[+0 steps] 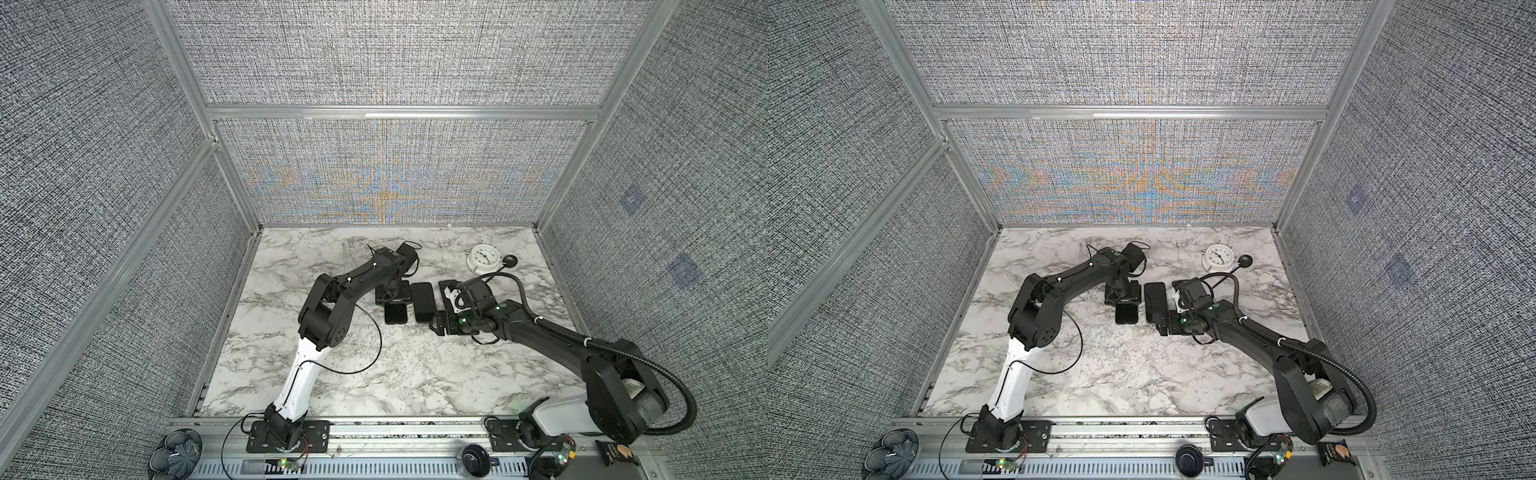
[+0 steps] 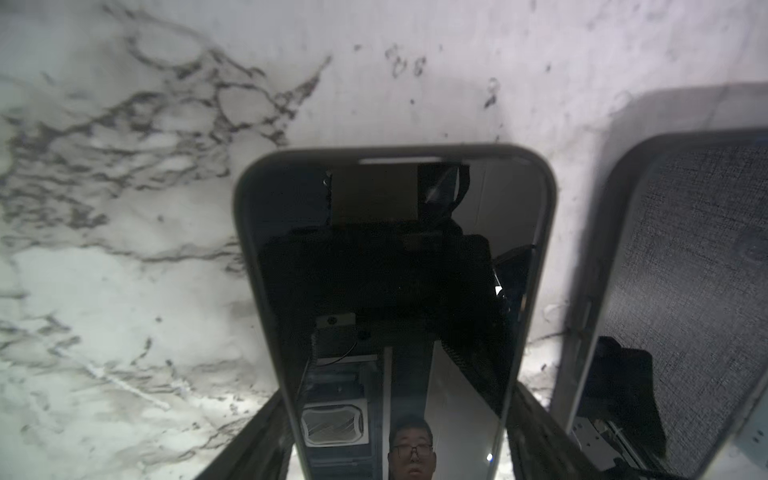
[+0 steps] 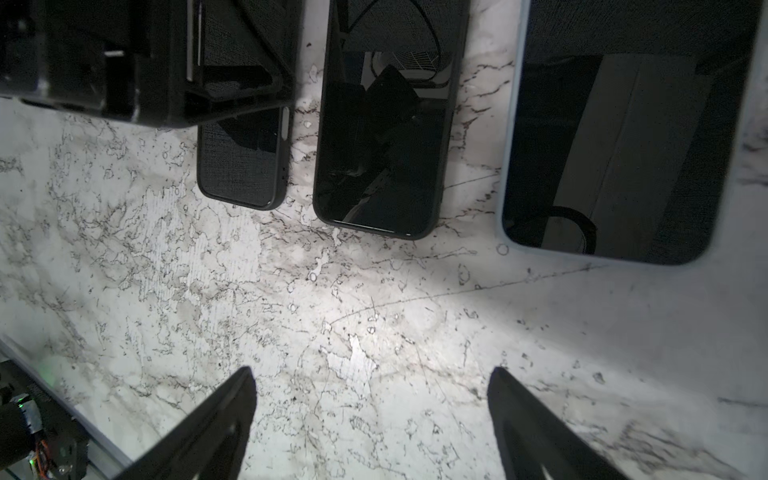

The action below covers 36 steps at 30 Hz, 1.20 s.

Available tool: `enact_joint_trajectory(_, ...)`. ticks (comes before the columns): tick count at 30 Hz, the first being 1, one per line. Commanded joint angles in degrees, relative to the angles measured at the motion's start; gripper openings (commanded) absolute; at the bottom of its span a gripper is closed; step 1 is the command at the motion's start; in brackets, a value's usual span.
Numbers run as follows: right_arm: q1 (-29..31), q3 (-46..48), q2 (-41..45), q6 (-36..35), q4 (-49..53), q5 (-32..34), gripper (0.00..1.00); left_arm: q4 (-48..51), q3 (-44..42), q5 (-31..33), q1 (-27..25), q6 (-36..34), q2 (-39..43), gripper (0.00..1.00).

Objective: Put the phone into the phone case

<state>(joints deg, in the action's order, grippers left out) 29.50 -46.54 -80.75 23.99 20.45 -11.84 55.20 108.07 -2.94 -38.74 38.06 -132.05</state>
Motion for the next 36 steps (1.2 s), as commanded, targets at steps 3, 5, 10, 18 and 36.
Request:
enact_joint_trajectory(3, -0.2, -0.7, -0.2, -0.4, 0.5, 0.2, 0.90, 1.4, -0.2, -0.7, 0.3, -0.7, 0.0, 0.71)
enact_joint_trajectory(5, -0.3, -0.9, -0.3, -0.4, 0.6, 0.2, 0.90, 1.2, -0.6, -0.7, 0.3, -0.5, 0.2, 0.80)
enact_joint_trajectory(10, -0.3, -1.2, 0.4, -0.7, 1.3, 0.6, 0.91, 0.5, -1.7, -0.8, 0.3, -0.6, 1.2, 0.93)
enact_joint_trajectory(18, -0.7, -2.3, 7.4, -1.8, 6.6, 11.5, 0.92, -5.1, -11.7, 2.5, 0.4, 0.2, 14.1, 0.96)
enact_joint_trajectory(36, -10.1, 25.6, -7.0, -39.9, -76.9, 38.6, 0.98, -46.1, -68.0, 30.3, 16.9, -30.0, 63.2, 0.88)
